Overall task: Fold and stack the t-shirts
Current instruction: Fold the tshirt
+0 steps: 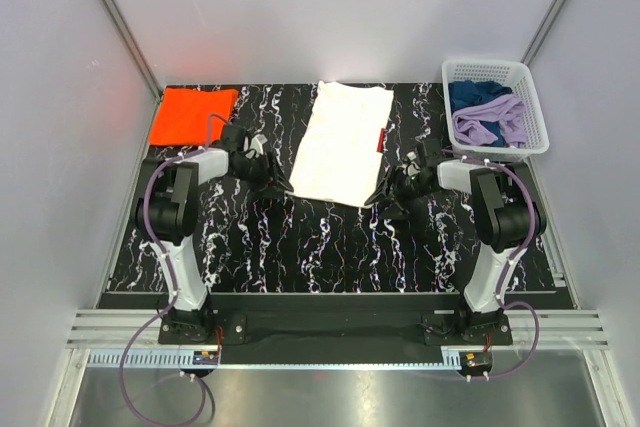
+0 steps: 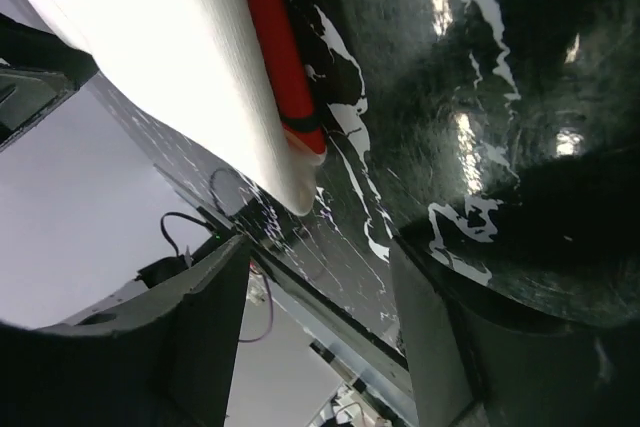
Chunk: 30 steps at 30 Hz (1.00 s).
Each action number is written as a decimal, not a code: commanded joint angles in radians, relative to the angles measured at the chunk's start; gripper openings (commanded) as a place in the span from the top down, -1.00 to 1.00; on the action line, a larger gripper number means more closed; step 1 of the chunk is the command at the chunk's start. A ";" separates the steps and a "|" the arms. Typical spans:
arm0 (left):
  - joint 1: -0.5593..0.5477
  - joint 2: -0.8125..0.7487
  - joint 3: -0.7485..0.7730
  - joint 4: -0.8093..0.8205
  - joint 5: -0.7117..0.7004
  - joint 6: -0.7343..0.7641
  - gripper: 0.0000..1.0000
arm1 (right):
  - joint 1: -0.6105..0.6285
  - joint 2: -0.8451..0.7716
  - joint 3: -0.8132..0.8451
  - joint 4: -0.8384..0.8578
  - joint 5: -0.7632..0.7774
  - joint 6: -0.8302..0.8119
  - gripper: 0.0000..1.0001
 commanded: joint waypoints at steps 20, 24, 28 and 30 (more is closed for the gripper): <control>-0.065 0.091 -0.001 0.032 -0.243 -0.206 0.17 | 0.035 0.030 -0.101 0.348 0.141 0.272 0.12; -0.065 0.086 -0.004 -0.002 -0.247 -0.161 0.57 | 0.072 0.044 -0.061 0.313 0.144 0.246 0.55; -0.065 0.037 -0.050 -0.024 -0.264 -0.112 0.98 | 0.095 0.020 -0.064 0.256 0.167 0.206 0.98; -0.065 0.012 -0.096 -0.044 -0.264 -0.080 1.00 | 0.096 -0.018 -0.099 0.238 0.173 0.174 1.00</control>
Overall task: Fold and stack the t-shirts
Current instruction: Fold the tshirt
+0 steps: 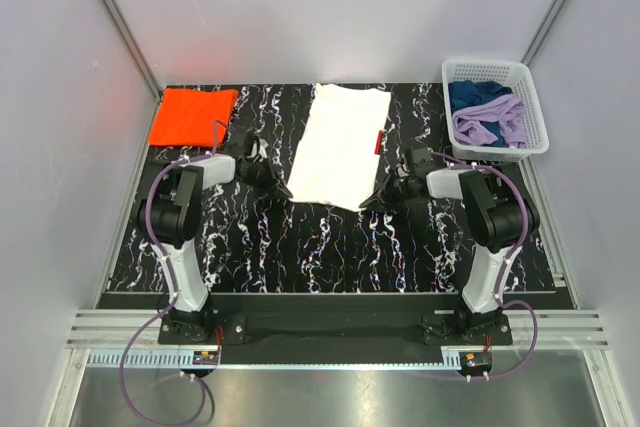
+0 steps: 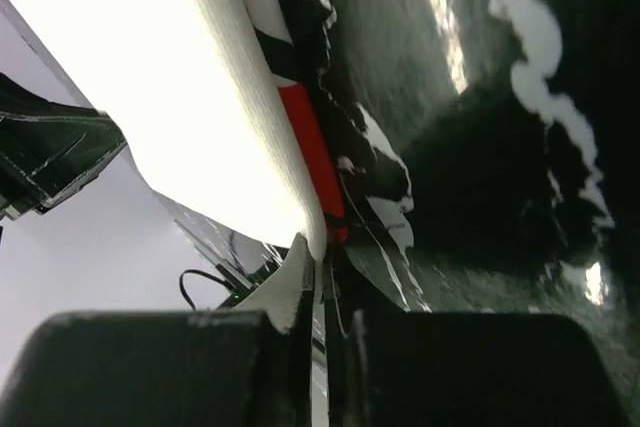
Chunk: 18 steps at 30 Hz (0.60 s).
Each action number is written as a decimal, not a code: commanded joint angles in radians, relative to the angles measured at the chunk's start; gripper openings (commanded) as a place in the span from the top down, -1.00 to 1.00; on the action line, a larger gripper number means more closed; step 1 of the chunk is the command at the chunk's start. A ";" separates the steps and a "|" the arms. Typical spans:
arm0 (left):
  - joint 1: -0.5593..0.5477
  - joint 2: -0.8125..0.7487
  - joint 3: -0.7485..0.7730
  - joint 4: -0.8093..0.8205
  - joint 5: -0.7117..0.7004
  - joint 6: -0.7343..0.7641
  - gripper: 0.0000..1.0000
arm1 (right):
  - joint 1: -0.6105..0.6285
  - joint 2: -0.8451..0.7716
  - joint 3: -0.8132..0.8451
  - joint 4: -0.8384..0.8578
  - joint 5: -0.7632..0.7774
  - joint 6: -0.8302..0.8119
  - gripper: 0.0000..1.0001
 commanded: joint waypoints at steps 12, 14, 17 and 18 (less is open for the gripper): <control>-0.188 -0.449 -0.462 -0.103 -0.137 -0.020 1.00 | 0.066 -0.416 -0.374 -0.192 0.025 -0.141 1.00; -0.237 -0.565 -0.522 -0.119 -0.160 -0.075 1.00 | 0.082 -0.527 -0.417 -0.245 0.032 -0.128 1.00; -0.276 -0.714 -0.567 -0.201 -0.207 -0.114 1.00 | 0.087 -0.705 -0.450 -0.371 0.060 -0.125 1.00; -0.282 -0.751 -0.577 -0.223 -0.216 -0.120 1.00 | 0.087 -0.753 -0.453 -0.447 0.069 -0.128 1.00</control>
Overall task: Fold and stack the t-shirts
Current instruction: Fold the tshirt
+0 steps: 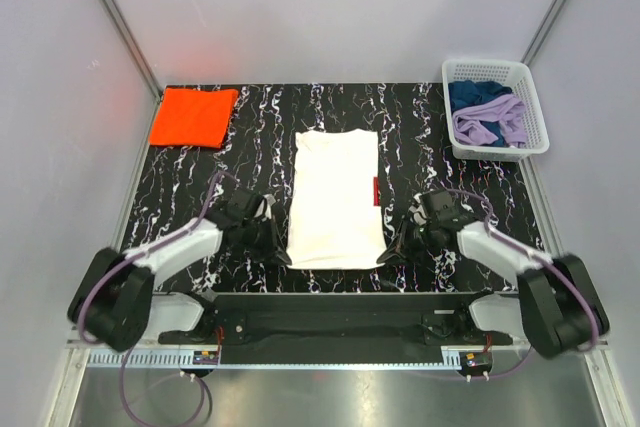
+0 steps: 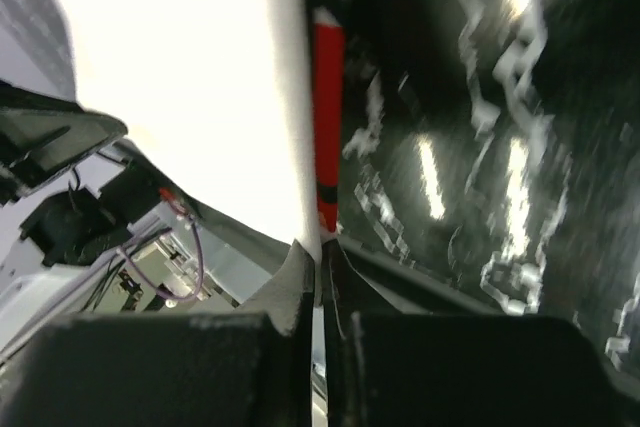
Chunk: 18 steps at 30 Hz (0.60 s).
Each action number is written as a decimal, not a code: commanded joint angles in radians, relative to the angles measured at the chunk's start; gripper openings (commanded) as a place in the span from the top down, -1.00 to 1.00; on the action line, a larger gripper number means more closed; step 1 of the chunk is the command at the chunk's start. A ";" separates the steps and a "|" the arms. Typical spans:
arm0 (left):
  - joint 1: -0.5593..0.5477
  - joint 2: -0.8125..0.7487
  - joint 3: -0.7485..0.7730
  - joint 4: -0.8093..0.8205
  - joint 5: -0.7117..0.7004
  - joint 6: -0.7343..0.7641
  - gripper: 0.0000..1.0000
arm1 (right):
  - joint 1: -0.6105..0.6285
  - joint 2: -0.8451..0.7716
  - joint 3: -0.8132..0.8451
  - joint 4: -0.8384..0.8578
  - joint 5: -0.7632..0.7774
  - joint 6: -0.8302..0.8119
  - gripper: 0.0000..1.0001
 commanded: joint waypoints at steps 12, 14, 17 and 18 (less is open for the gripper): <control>-0.025 -0.319 0.110 -0.347 -0.142 -0.027 1.00 | 0.005 -0.387 0.033 -0.432 0.079 -0.049 1.00; -0.025 -0.311 0.148 -0.379 -0.160 -0.007 1.00 | 0.004 -0.379 0.089 -0.451 0.108 -0.064 1.00; -0.025 -0.262 0.242 -0.413 -0.172 0.023 1.00 | 0.004 -0.322 0.191 -0.475 0.131 -0.087 1.00; -0.025 -0.247 0.266 -0.417 -0.174 0.031 0.99 | 0.005 -0.299 0.223 -0.483 0.138 -0.096 1.00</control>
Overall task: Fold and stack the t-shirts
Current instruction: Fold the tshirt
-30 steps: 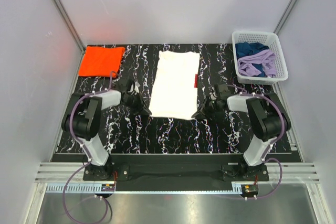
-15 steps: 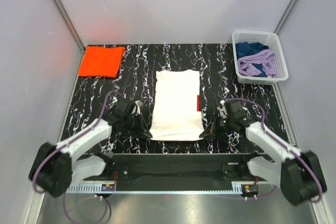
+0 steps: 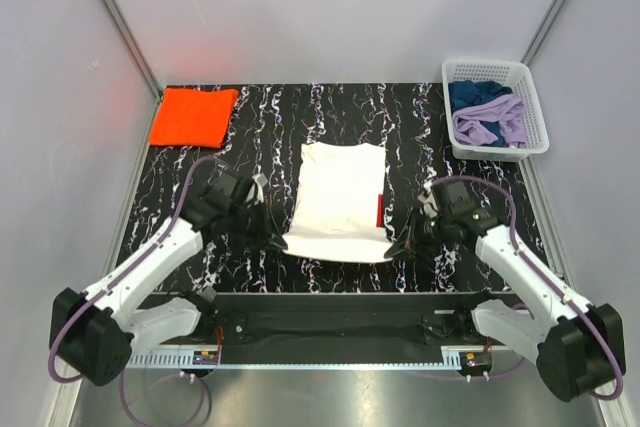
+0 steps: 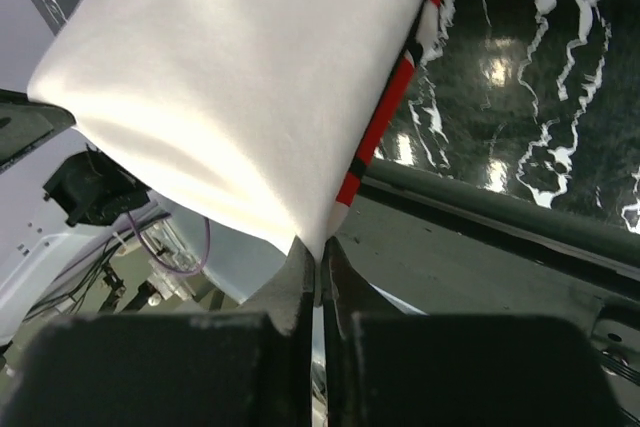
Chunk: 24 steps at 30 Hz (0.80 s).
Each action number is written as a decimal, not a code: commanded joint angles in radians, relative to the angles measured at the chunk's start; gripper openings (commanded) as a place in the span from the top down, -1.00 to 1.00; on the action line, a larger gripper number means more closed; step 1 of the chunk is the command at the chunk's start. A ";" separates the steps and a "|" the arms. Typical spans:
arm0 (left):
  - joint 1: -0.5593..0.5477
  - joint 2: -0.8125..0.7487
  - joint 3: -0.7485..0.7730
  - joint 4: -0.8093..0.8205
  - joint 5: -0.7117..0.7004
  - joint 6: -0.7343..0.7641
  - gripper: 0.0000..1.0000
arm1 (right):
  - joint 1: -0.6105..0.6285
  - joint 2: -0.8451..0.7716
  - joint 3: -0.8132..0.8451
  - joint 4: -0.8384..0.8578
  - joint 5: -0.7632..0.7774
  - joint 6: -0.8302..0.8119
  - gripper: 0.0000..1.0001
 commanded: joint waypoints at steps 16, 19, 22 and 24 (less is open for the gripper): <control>0.116 0.658 0.807 -0.113 -0.063 0.281 0.85 | -0.115 0.664 0.785 -0.154 0.127 -0.276 1.00; 0.134 0.751 0.913 -0.118 -0.060 0.290 0.86 | -0.137 0.743 0.873 -0.174 0.115 -0.305 1.00; 0.155 0.797 0.962 -0.098 -0.034 0.277 0.86 | -0.169 0.820 0.943 -0.177 0.086 -0.322 1.00; 0.168 0.837 0.997 -0.090 -0.015 0.269 0.86 | -0.178 0.854 0.988 -0.195 0.077 -0.336 1.00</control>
